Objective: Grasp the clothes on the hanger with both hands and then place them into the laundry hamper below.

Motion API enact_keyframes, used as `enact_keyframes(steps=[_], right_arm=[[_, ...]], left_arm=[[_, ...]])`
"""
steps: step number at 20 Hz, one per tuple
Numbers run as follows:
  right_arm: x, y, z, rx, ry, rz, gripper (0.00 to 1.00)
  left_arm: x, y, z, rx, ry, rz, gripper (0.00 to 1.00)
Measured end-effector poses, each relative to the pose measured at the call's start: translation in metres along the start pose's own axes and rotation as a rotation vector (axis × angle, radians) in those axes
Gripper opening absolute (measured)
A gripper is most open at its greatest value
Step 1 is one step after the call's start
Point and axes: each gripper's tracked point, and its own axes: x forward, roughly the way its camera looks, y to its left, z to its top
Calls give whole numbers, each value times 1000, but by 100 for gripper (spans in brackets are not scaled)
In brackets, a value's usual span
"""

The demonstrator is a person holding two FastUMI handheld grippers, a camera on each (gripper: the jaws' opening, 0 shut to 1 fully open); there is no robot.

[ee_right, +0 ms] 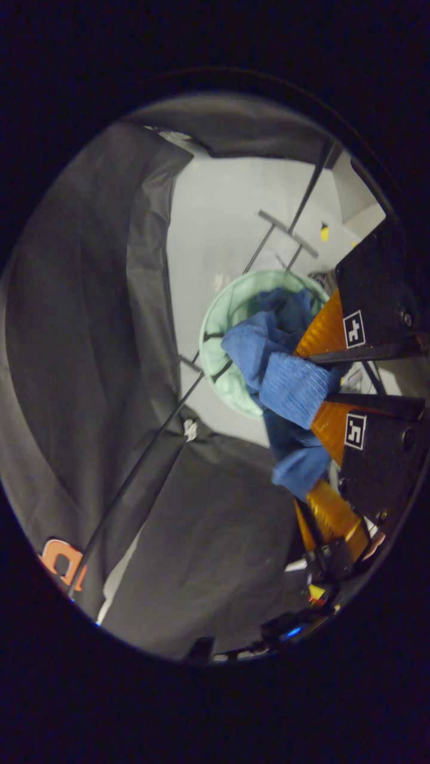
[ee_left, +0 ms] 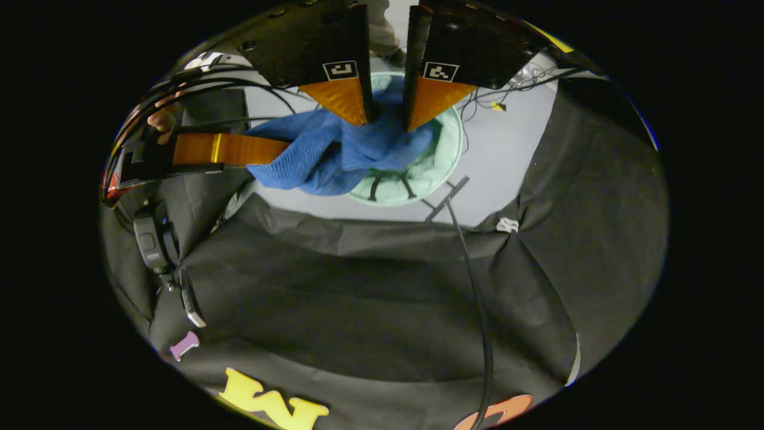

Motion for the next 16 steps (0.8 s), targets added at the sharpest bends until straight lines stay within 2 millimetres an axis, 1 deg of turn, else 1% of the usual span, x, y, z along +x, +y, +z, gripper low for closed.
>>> enact_keyframes(steps=[1, 2, 3, 4, 5, 6, 7, 8, 9, 10, 11, 12, 13, 14, 16], right_arm=[[-3, -1, -2, -16, 0, -18, 28], [-7, -2, 0, -29, -11, -35, 28], [-8, -1, -1, -45, -27, -45, 32], [-12, 0, -1, -64, -43, -56, 49], [-21, -3, -2, -79, -63, -64, 65], [-29, 0, -1, -87, -90, -71, 65], [-42, -1, -3, -85, -119, -82, 70], [-54, -3, -3, -79, -152, -91, 78], [-70, -1, -5, -74, -188, -100, 83], [-86, 1, -4, -70, -231, -111, 83], [-101, 4, -4, -66, -281, -124, 83], [-116, 7, -3, -66, -336, -132, 83], [-131, 10, -3, -70, -393, -141, 83], [-150, 12, -4, -72, -453, -145, 83], [-193, 19, -12, -69, -567, -149, 83]], left_arm=[[-1, 0, -1, 0, 2, 1, 25], [-4, -1, 1, -7, -6, 3, 30], [-4, -2, 2, -14, -12, -2, 46], [-7, -4, 5, -18, -20, -9, 61], [-10, -2, 5, -18, -30, -10, 77], [-16, 0, 6, -14, -39, -10, 74], [-21, 1, 7, -8, -55, -9, 89], [-28, 0, 10, -4, -74, -12, 84], [-32, 1, 11, 2, -96, -13, 91], [-42, 2, 13, 8, -112, -14, 94], [-51, 1, 13, 17, -133, -18, 100], [-63, 0, 16, 29, -154, -19, 97], [-80, 0, 20, 47, -184, -17, 100], [-94, 1, 25, 66, -214, -14, 100], [-119, -1, 34, 107, -281, -15, 100]])
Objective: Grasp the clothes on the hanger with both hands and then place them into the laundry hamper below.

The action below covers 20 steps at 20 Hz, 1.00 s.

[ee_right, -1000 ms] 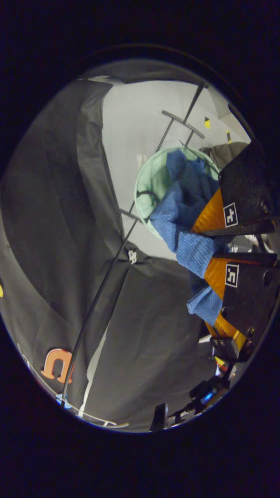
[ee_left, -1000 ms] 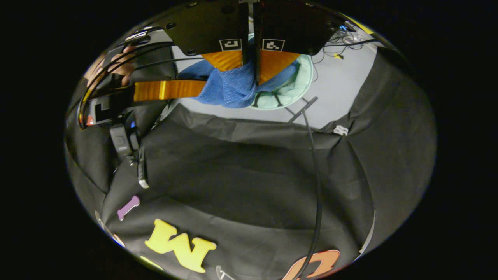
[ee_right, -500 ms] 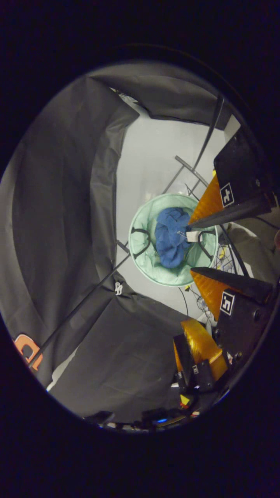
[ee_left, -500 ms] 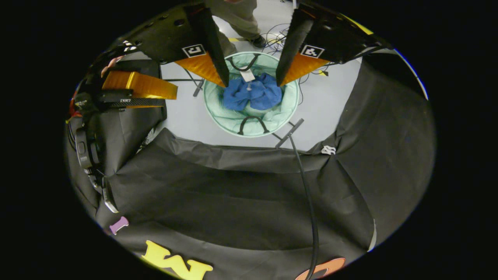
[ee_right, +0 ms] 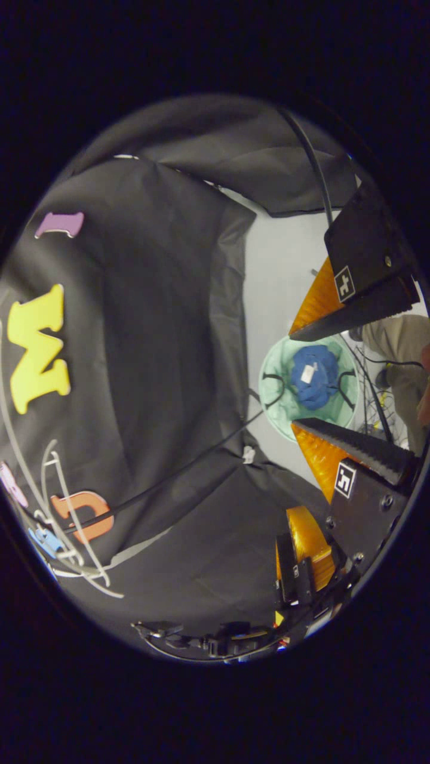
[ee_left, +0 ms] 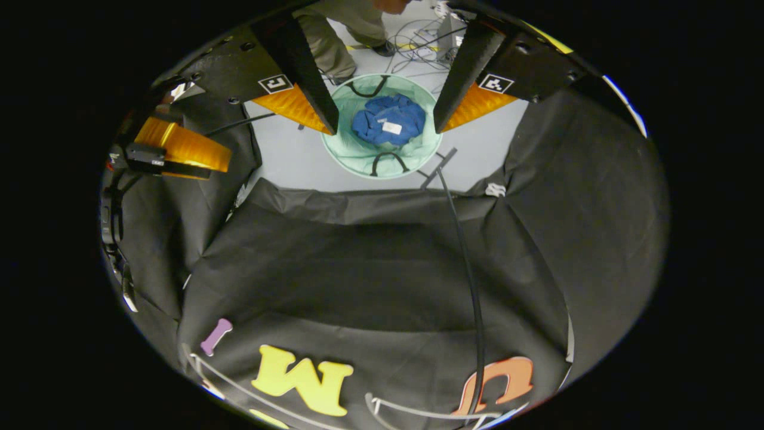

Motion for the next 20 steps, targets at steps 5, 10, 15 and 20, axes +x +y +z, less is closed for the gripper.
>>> enact_keyframes(steps=[5, 10, 15, 20], right_arm=[[-95, -7, 20, -22, -207, -46, 83], [-159, -12, 51, -21, -382, -95, 83], [-245, -18, 95, -43, -598, -124, 83], [-321, -38, 102, -68, -697, -70, 87]], left_arm=[[-54, -6, 34, 82, -169, 3, 100], [-123, -15, 78, 70, -360, -7, 100], [-205, -16, 118, 55, -584, 33, 100], [-271, -40, 110, 62, -725, 121, 97]])
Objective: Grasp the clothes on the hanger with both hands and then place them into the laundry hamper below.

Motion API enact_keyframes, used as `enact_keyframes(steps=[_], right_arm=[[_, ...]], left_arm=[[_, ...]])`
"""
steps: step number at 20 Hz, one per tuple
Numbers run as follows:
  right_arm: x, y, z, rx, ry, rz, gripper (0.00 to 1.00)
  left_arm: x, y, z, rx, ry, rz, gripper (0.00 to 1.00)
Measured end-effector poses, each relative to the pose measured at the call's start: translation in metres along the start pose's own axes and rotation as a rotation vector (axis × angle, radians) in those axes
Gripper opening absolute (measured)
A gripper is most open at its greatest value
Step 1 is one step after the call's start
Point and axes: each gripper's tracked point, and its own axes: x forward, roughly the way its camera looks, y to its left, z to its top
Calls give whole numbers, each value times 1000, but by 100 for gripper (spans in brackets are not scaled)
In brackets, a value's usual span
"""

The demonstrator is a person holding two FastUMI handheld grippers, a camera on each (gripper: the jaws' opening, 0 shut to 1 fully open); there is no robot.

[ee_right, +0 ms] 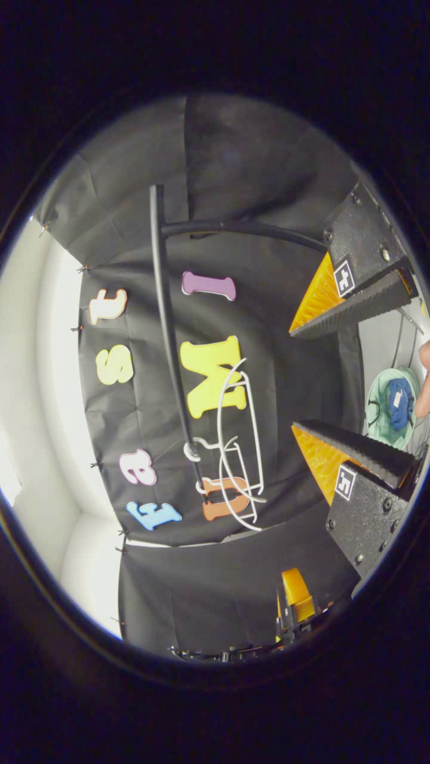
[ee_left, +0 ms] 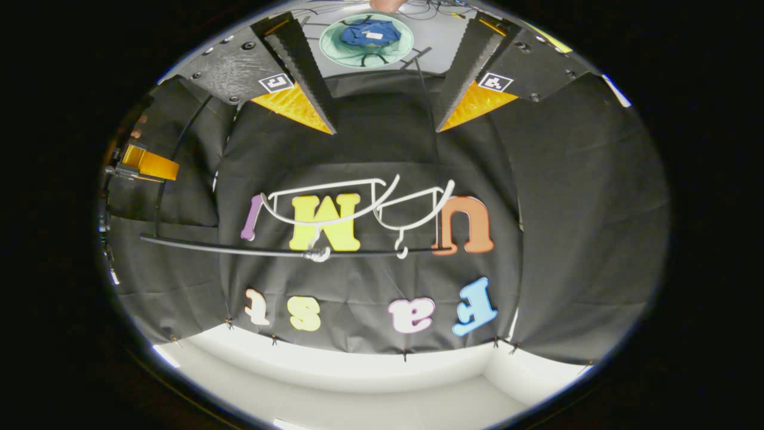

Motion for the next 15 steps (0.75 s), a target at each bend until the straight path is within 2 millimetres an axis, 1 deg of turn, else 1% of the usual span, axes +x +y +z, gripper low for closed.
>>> enact_keyframes(steps=[2, 3, 4, 6, 8, 12, 13, 15], right_arm=[[-20, -17, 15, -25, -41, -4, 88], [-28, -24, 18, -33, -50, -7, 87], [-36, -31, 22, -43, -54, -12, 88], [-55, -40, 34, -51, -91, 2, 87], [-77, -45, 50, -56, -146, 32, 88], [-113, -65, 76, -92, -233, 39, 87], [-123, -71, 78, -100, -248, 36, 87], [-138, -73, 84, -94, -285, 43, 87]], left_arm=[[-8, -1, 13, 7, -42, 27, 98], [-16, 1, 12, 5, -39, 49, 99], [-27, 0, 15, 2, -47, 66, 99], [-51, -8, 27, 3, -87, 77, 100], [-73, -15, 43, 16, -138, 88, 100], [-118, -31, 74, 8, -246, 99, 100], [-129, -33, 79, 10, -269, 104, 100], [-150, -35, 90, 27, -313, 133, 100]])
